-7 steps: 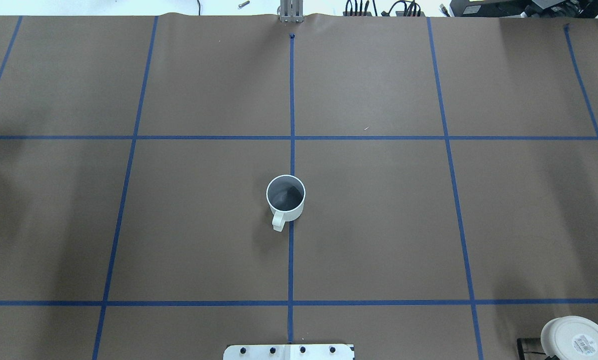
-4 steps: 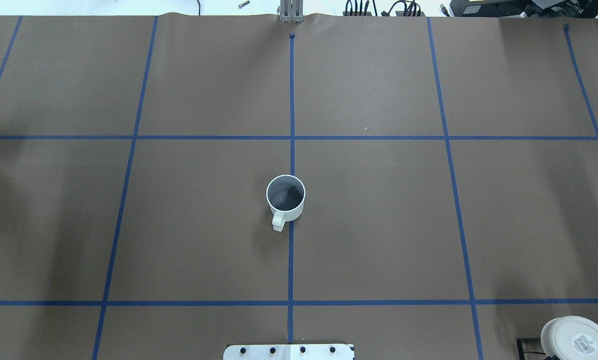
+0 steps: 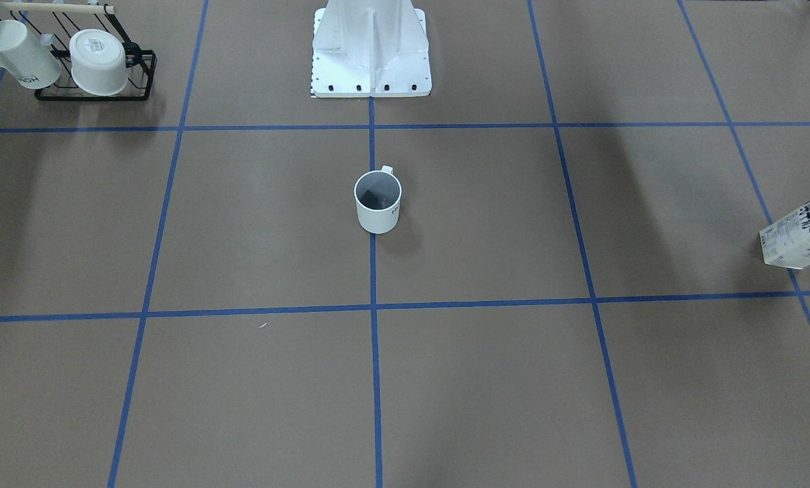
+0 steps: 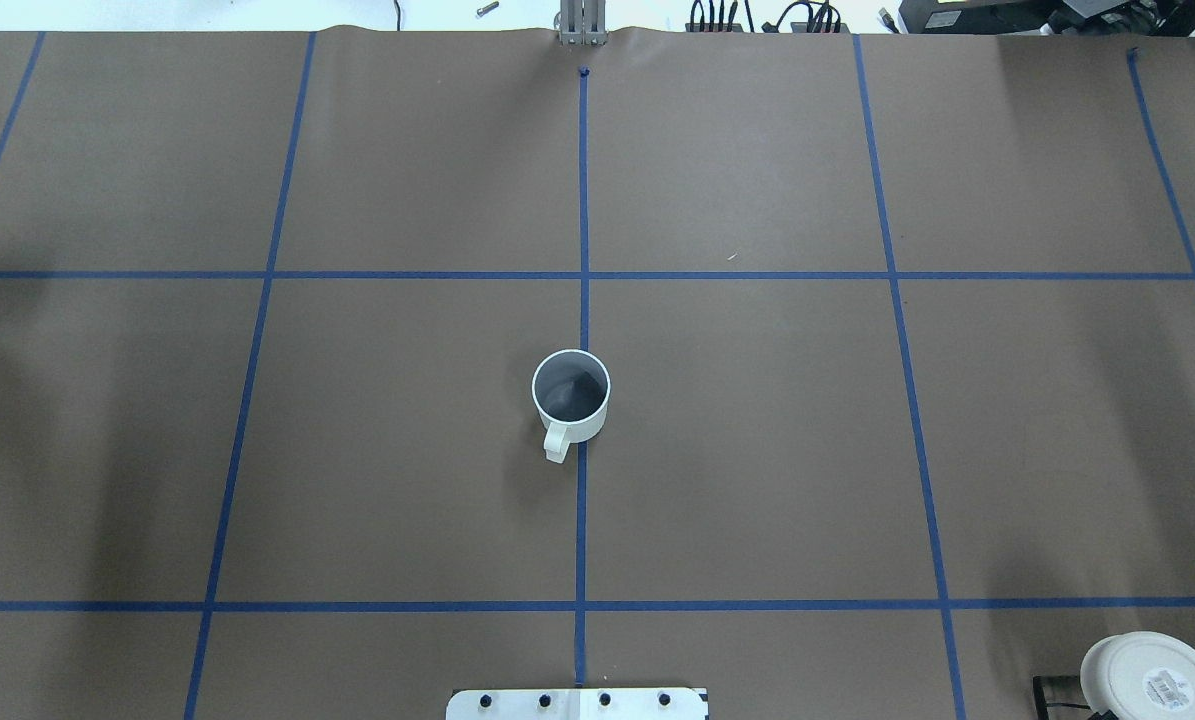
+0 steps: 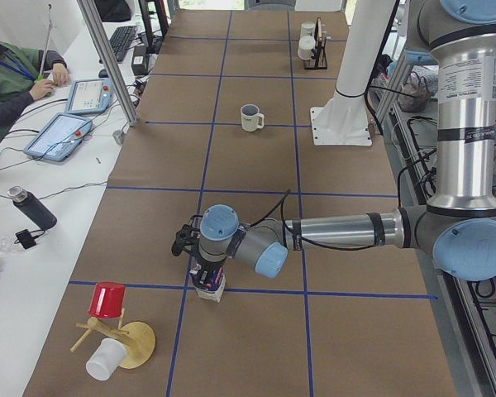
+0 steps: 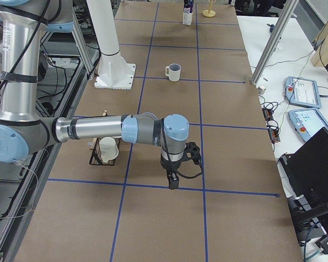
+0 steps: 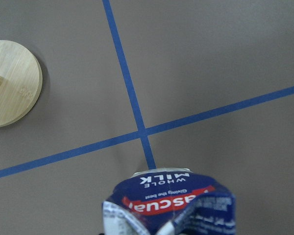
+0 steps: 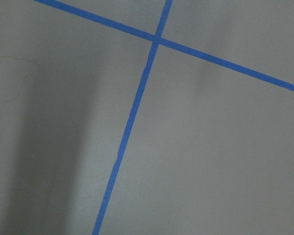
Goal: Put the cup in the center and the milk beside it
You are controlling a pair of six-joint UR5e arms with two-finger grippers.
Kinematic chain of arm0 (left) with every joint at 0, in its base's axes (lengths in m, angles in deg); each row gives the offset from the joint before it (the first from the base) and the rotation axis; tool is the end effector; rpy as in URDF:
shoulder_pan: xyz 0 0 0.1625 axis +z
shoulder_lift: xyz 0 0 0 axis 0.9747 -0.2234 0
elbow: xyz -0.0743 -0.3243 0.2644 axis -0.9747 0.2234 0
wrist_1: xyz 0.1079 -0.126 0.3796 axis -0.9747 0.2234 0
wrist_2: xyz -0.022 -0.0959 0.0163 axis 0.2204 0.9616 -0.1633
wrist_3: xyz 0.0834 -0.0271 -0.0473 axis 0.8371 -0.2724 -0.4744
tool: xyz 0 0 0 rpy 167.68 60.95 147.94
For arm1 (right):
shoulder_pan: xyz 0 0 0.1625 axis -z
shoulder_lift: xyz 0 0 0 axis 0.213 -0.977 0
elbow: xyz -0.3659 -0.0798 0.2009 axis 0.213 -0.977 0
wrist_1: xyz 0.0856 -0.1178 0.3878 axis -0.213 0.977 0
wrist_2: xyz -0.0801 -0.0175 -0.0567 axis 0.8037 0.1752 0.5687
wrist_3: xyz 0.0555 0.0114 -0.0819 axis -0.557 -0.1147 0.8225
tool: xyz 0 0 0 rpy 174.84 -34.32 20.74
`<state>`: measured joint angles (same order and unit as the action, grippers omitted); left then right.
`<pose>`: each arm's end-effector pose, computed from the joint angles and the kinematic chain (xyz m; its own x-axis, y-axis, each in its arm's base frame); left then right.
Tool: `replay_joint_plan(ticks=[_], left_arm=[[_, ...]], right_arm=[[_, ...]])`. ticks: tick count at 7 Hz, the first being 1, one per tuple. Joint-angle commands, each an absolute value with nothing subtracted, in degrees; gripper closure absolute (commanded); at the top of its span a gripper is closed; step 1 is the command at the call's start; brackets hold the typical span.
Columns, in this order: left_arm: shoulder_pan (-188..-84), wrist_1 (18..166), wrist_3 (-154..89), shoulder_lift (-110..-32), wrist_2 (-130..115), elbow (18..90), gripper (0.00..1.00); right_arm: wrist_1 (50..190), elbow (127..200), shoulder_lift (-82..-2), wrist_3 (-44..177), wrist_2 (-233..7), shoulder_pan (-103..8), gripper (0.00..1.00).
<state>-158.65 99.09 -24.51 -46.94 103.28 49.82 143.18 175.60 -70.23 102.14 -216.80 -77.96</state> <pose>0.0040 -0.4809 0.6638 0.7040 0.2786 -0.6533 -0.0466 0.9360 0.3490 0.0751 -0.4219 0.6212 0.7542 -0.2920 0.5881 0.2565 0.9555 0.1456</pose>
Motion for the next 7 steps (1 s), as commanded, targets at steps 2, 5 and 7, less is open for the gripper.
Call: replay_joint_plan(ticks=[2, 5, 7], left_arm=[[-158.74, 98.81, -24.92, -47.13, 104.06, 51.54, 1.0], [-158.74, 89.82, -29.02, -47.05, 108.02, 62.21, 1.0], [-155.95, 87.12, -38.24, -46.96, 107.84, 69.72, 1.0]], right_arm=[[143.18, 175.68, -70.23, 102.2, -216.8, -77.96, 0.0], [143.09, 175.68, -70.93, 102.2, -216.71, -77.96, 0.0], [143.18, 175.5, -72.16, 102.2, -216.71, -77.96, 0.0]])
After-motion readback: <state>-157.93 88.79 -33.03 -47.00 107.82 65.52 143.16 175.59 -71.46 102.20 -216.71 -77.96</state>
